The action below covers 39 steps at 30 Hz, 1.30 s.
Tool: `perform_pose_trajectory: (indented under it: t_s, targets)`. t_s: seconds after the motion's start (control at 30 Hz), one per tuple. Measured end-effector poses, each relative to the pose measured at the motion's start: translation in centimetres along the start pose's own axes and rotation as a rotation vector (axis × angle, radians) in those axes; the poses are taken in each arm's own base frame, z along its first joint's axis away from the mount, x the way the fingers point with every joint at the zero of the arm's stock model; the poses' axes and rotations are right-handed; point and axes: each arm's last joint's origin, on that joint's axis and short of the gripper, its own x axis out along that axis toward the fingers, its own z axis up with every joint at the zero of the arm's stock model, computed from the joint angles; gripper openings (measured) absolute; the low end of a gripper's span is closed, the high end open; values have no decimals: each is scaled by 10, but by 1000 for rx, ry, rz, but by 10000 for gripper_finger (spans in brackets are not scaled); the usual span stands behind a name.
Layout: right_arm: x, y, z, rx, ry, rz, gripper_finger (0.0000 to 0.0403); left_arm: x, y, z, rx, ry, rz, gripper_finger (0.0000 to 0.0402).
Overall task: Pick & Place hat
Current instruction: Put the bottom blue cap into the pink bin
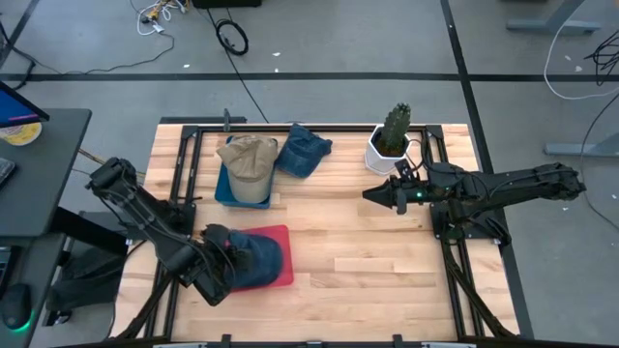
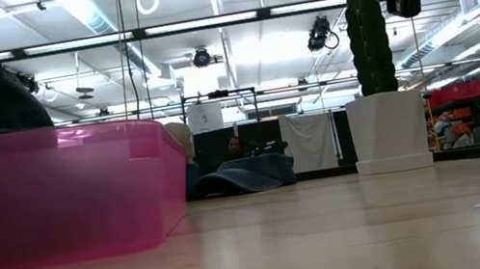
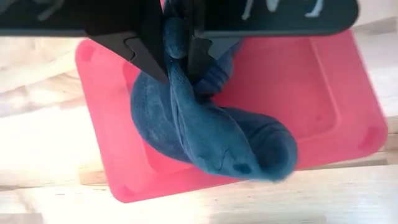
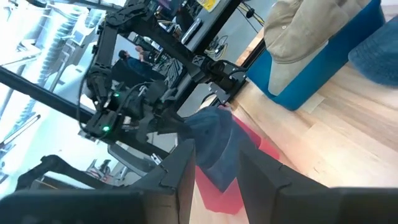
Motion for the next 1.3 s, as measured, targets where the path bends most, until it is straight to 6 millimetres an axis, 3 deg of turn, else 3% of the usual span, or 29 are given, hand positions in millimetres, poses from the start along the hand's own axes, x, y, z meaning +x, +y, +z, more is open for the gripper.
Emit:
perform_pose_trajectory:
  t_s: [0.27, 0.63, 1.07, 1.3]
  targets:
    - [0, 0, 0, -18, -10, -7, 113, -6, -4, 0, -7, 35, 19, 38]
    - [0, 0, 0, -28, -10, -7, 113, -2, 11, 2, 38, 64, 193, 38]
    - [0, 0, 0, -34, -10, -7, 113, -1, 5, -4, -9, 147, 166, 38]
    - [0, 0, 0, -47, -9, -7, 113, 22, -2, -2, -32, 85, 255, 38]
